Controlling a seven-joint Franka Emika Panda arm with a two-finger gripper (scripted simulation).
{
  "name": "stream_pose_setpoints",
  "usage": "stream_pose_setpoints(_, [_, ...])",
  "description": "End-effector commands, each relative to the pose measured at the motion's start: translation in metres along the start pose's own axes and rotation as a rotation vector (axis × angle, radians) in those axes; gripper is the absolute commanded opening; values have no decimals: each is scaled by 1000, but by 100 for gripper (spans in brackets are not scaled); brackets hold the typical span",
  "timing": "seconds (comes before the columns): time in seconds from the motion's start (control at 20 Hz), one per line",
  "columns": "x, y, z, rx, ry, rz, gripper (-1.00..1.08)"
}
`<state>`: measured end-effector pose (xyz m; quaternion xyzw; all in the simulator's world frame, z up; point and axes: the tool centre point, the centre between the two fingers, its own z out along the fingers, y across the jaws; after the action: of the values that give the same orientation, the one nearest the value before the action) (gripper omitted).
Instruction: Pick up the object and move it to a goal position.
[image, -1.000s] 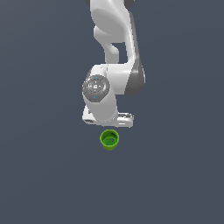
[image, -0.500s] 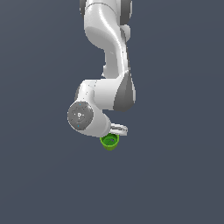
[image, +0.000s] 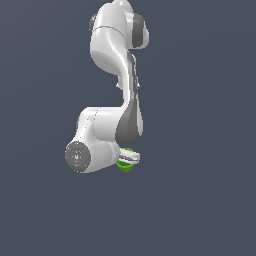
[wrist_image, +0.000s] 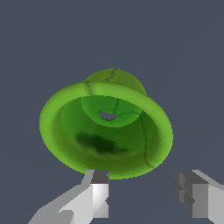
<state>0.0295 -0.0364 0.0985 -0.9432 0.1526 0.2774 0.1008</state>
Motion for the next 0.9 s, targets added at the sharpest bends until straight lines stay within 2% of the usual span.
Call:
stream_pose_setpoints(0.0, [4, 3, 4, 11, -35, 19, 28])
stream_pose_setpoints(0.4, [13, 12, 15, 40, -122, 70, 28])
stream_pose_setpoints(0.85, [17, 16, 21, 55, -165, 96, 28])
